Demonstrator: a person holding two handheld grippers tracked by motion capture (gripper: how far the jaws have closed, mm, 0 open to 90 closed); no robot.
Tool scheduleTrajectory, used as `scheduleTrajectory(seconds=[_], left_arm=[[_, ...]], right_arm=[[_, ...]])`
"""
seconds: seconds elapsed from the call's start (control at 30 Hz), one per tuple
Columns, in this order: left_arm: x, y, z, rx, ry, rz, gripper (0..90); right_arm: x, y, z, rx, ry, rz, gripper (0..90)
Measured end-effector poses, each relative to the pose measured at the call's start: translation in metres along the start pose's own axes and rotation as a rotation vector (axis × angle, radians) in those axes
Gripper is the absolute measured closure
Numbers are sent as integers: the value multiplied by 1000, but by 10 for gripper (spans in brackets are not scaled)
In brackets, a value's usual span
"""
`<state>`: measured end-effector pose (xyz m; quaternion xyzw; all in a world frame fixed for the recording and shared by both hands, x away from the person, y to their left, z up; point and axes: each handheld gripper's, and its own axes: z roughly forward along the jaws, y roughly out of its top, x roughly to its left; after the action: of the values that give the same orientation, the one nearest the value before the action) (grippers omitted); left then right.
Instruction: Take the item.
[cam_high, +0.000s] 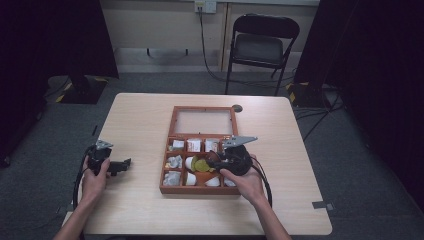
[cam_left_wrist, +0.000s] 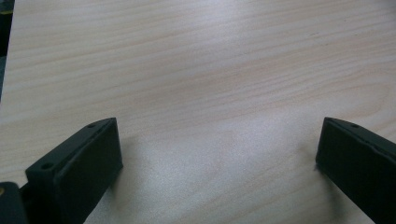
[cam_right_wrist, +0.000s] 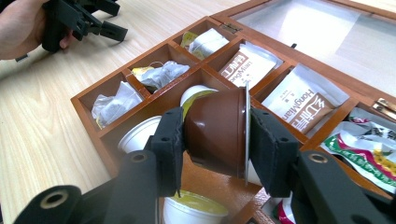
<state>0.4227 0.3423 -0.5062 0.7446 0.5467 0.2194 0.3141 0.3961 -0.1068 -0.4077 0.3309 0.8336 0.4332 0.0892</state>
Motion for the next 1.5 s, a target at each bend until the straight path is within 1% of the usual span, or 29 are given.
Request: scheduleTrajectory(seconds=[0.17, 0.37, 0.53, 0.87, 1.13, 1.5], left_arm=[[0, 0, 0, 0, 0, 0, 0], [0, 0, 0, 0, 0, 0, 0], [0, 0, 0, 0, 0, 0, 0], [0, 0, 0, 0, 0, 0, 0], [0, 0, 0, 0, 0, 0, 0], [0, 0, 0, 0, 0, 0, 0]], right_arm=[[-3, 2, -6, -21, -6, 6, 570], [-6, 2, -11, -32, -15, 9, 570], [-8, 5, -20, -65, -24, 7, 570], [-13, 4, -31, -95, -45, 18, 570], [-23, 2, -42, -121, -72, 42, 570], [-37, -3, -53, -135, -107, 73, 569]])
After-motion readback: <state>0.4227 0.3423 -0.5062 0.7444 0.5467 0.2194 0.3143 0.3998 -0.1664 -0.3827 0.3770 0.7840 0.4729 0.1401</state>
